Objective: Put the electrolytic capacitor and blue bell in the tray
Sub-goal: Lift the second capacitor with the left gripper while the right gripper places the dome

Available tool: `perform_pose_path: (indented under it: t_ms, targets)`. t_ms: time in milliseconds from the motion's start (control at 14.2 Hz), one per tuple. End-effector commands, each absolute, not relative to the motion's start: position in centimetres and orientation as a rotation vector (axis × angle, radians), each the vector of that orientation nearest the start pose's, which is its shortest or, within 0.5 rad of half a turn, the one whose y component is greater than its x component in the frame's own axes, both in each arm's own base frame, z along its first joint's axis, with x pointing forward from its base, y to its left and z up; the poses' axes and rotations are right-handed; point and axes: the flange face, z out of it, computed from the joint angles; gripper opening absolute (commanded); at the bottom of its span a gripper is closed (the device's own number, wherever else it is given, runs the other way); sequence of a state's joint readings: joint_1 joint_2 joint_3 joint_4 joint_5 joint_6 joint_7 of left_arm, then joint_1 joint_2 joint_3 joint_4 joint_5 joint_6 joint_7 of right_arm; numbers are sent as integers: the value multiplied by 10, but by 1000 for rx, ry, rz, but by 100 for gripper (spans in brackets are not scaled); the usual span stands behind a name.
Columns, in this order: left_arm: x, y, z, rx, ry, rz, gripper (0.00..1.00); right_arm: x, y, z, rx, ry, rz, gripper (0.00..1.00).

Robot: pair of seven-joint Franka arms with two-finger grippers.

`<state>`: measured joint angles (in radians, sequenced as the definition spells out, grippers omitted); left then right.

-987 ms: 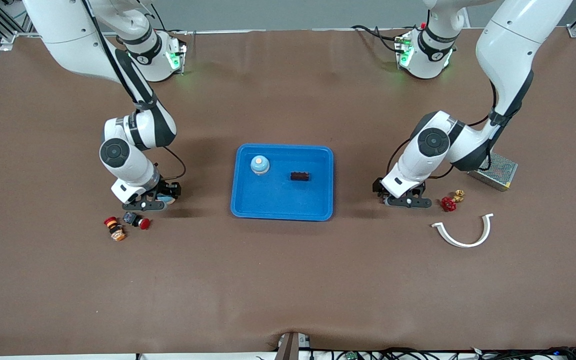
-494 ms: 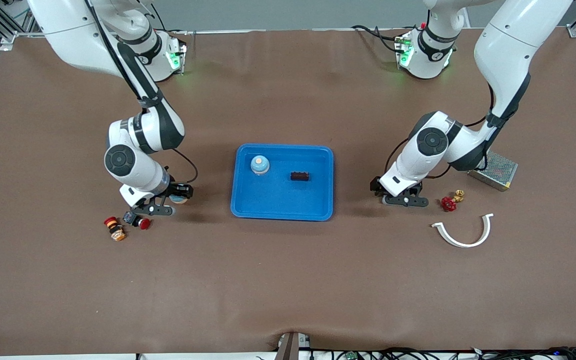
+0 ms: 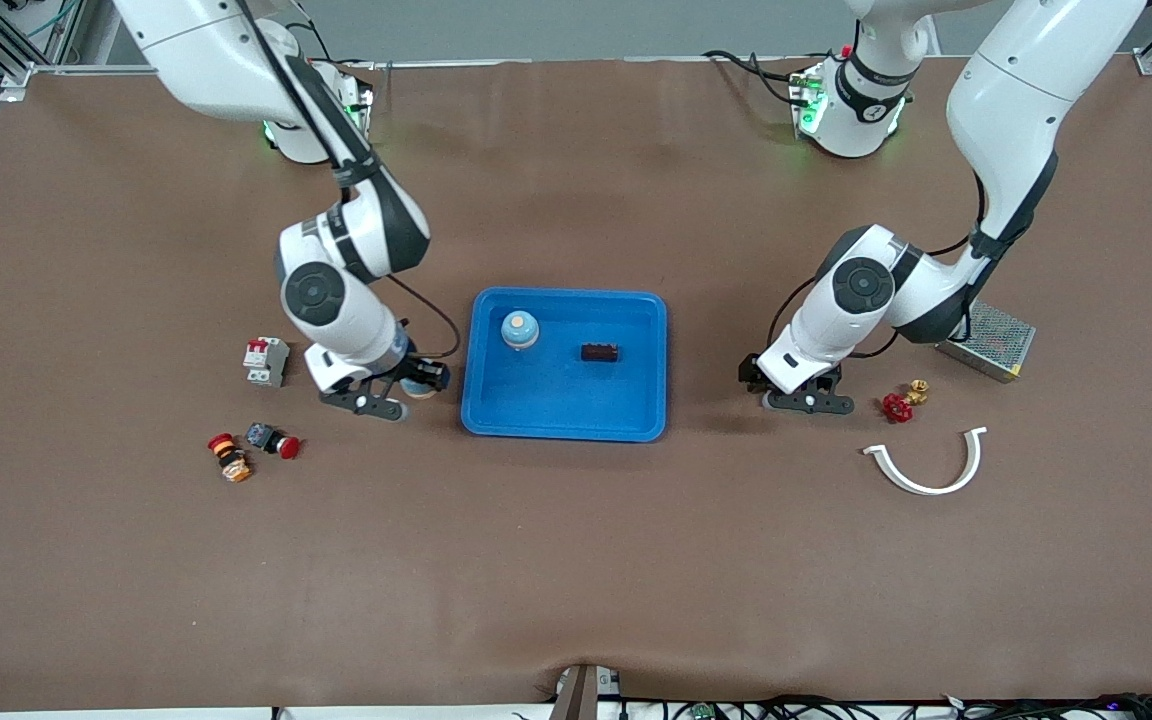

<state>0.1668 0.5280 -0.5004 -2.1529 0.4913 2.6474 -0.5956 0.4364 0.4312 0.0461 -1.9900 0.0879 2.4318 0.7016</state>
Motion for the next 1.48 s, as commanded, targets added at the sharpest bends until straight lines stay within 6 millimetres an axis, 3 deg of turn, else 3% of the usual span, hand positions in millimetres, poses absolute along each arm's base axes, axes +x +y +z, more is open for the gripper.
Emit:
perform_pose_path:
  t_ms: [0, 212, 282, 353, 564, 987, 1199, 1410]
  targets:
    - [533, -200, 186, -3169, 192, -129, 52, 533, 322, 250, -3015, 534, 62, 39]
    - [536, -200, 186, -3171, 192, -133, 22, 524, 368, 235, -3009, 589, 66, 39]
    - [535, -200, 184, -3172, 194, -127, 6, 525, 375, 227, -3011, 602, 68, 39]
    - [536, -199, 184, -3173, 192, -128, 0, 526, 378, 223, -3010, 606, 66, 39]
    - [537, -197, 185, -3177, 119, -129, 0, 529, 383, 216, -3008, 605, 66, 39]
    - [539, -211, 193, -3169, -455, -137, 0, 538, 390, 207, -3003, 613, 62, 39]
    - [541, -225, 218, -3097, -846, -158, 0, 536, 393, 200, -3008, 608, 66, 40]
    - [551, -256, 252, -2999, -1142, -157, 0, 531, 401, 195, -3012, 613, 68, 40]
